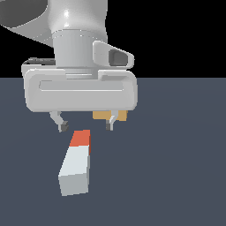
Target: Insert the peg into the horizontal hole in a box.
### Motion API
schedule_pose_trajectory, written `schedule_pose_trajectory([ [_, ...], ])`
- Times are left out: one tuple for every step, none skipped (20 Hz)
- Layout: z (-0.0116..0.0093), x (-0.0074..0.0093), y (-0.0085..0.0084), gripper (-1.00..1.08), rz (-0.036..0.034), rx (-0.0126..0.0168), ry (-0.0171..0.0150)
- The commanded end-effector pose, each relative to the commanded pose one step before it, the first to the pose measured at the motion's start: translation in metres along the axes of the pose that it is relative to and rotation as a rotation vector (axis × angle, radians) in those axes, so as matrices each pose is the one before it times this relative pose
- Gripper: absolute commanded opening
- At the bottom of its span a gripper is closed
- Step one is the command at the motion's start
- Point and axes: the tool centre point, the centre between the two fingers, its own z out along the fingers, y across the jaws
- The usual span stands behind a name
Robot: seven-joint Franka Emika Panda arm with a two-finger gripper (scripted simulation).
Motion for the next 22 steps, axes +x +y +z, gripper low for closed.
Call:
schedule_pose_trajectory([
  [0.00845, -0.01355, -0.00789, 1.00, -0.01779, -0.00546, 0.00000],
  [0.00281, -0.00452, -0.00247, 1.00, -0.00551, -0.00159, 0.00010],
  [0.00256, -0.00411, -0.00222, 1.00, -0.00496, -0.00143, 0.00011],
  [0.00229, -0.00367, -0.00195, 1.00, -0.00450, -0.00130, 0.00011],
  [0.00205, -0.00330, -0.00170, 1.00, -0.00392, -0.00113, 0.00012],
  [0.00179, -0.00289, -0.00144, 1.00, -0.00344, -0.00100, 0.00013],
  [0.00154, -0.00249, -0.00118, 1.00, -0.00296, -0.00086, 0.00014],
  [0.00130, -0.00210, -0.00094, 1.00, -0.00248, -0.00072, 0.00015],
  [0.00106, -0.00172, -0.00071, 1.00, -0.00198, -0.00058, 0.00015],
  [0.00082, -0.00135, -0.00051, 1.00, -0.00148, -0.00043, 0.00014],
  [0.00057, -0.00091, -0.00031, 1.00, -0.00114, -0.00034, 0.00013],
  [0.00034, -0.00054, -0.00017, 1.00, -0.00066, -0.00019, 0.00008],
  [0.00014, -0.00028, -0.00009, 1.00, 0.00000, 0.00000, 0.00000],
  [-0.00048, 0.00068, 0.00005, 1.00, 0.00247, 0.00102, -0.00006],
  [0.00030, -0.00001, -0.00001, 1.00, 0.00000, 0.00000, 0.00000],
  [0.00090, -0.00003, -0.00002, 1.00, 0.00000, 0.00000, 0.00000],
  [0.00150, -0.00005, -0.00004, 1.00, 0.00000, 0.00000, 0.00000],
  [0.00210, -0.00006, -0.00006, 1.00, 0.00000, 0.00000, 0.00000],
  [0.00269, -0.00008, -0.00008, 1.00, 0.00000, 0.00000, 0.00000],
  [0.00317, 0.00023, 0.00001, 1.00, -0.00063, -0.00025, 0.00011],
  [0.00385, -0.00011, -0.00013, 1.00, 0.00000, 0.00000, 0.00000],
  [0.00442, -0.00012, -0.00015, 1.00, 0.00000, 0.00000, 0.00000],
])
